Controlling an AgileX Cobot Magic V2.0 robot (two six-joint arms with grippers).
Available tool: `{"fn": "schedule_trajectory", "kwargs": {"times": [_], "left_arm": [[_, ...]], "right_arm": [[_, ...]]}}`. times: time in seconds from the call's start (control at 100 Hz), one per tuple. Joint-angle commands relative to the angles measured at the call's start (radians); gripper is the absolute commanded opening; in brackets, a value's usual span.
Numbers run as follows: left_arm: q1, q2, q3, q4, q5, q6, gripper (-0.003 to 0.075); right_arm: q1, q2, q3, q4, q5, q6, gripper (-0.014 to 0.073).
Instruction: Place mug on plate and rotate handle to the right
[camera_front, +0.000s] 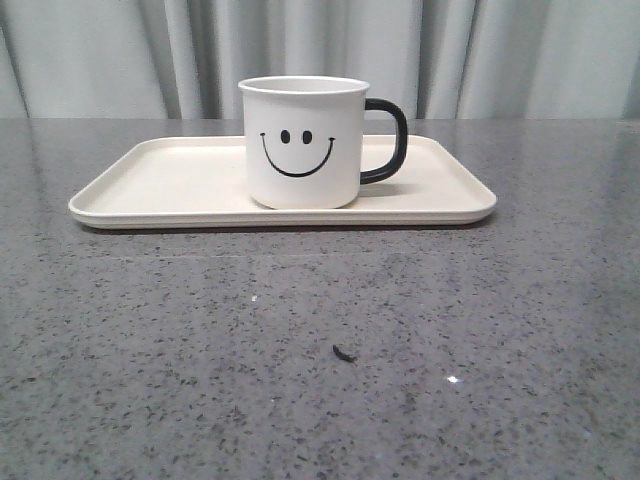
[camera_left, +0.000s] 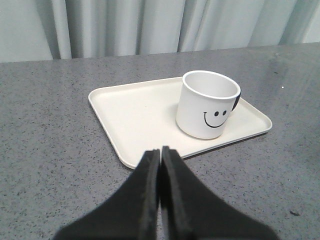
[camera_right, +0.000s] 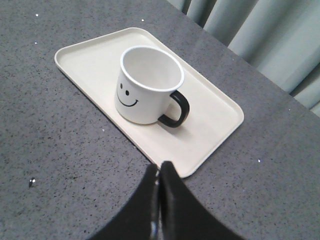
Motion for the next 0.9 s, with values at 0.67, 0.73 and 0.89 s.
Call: {"fn": "schedule_trajectory", "kwargs": {"times": [0.67, 0.73, 0.89], "left_arm": [[-0.009, 0.008, 0.039, 0.018, -0.152, 0.012, -0.0019], [-0.009, 0.008, 0.039, 0.018, -0.152, 0.012, -0.0019], [-0.009, 0.008, 0.039, 0.018, -0.152, 0.012, -0.0019]], "right_arm": [[-0.001, -0.381, 0.188, 0.012, -0.183, 0.022, -0.0062], [-0.001, -0.381, 0.188, 0.012, -0.183, 0.022, -0.0062], [-0.001, -0.381, 0.188, 0.012, -0.183, 0.022, -0.0062]]}}
